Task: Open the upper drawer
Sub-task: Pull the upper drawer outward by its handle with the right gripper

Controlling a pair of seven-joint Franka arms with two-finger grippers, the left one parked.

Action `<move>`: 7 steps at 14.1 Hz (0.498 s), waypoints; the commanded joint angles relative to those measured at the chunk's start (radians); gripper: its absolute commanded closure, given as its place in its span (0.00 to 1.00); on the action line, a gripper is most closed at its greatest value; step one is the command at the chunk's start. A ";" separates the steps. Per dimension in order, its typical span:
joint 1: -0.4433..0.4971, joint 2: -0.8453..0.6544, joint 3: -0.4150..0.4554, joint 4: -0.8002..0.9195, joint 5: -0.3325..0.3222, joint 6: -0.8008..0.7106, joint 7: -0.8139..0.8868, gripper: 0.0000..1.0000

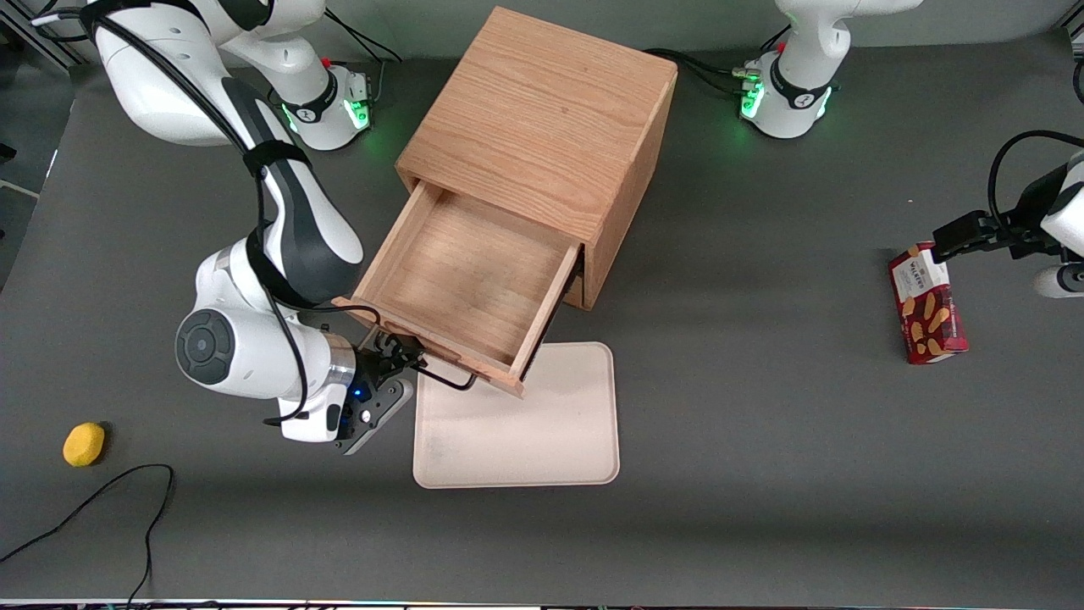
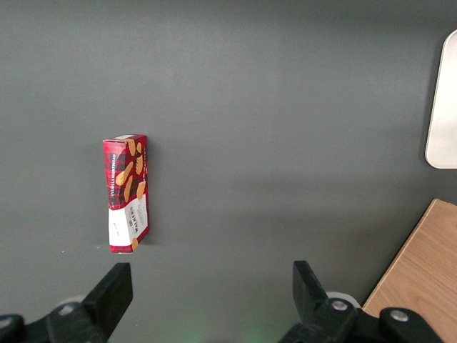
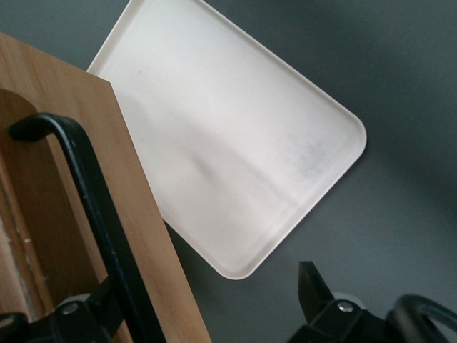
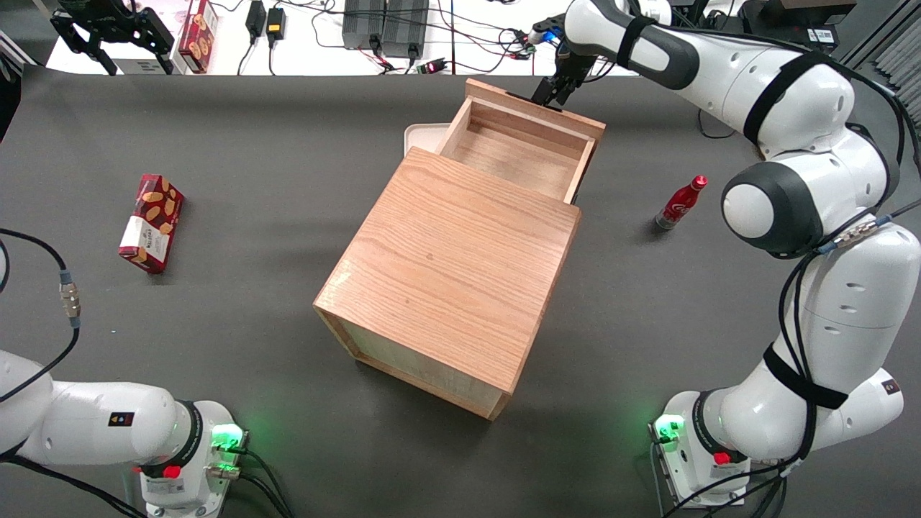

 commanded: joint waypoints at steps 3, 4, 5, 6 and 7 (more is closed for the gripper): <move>-0.022 0.030 0.002 0.064 0.005 0.002 -0.027 0.00; -0.024 0.033 0.002 0.074 0.007 0.002 -0.027 0.00; -0.025 0.041 0.002 0.085 0.005 0.002 -0.027 0.00; -0.025 0.047 0.002 0.094 0.007 0.002 -0.027 0.00; -0.025 0.052 0.002 0.102 0.005 0.002 -0.027 0.00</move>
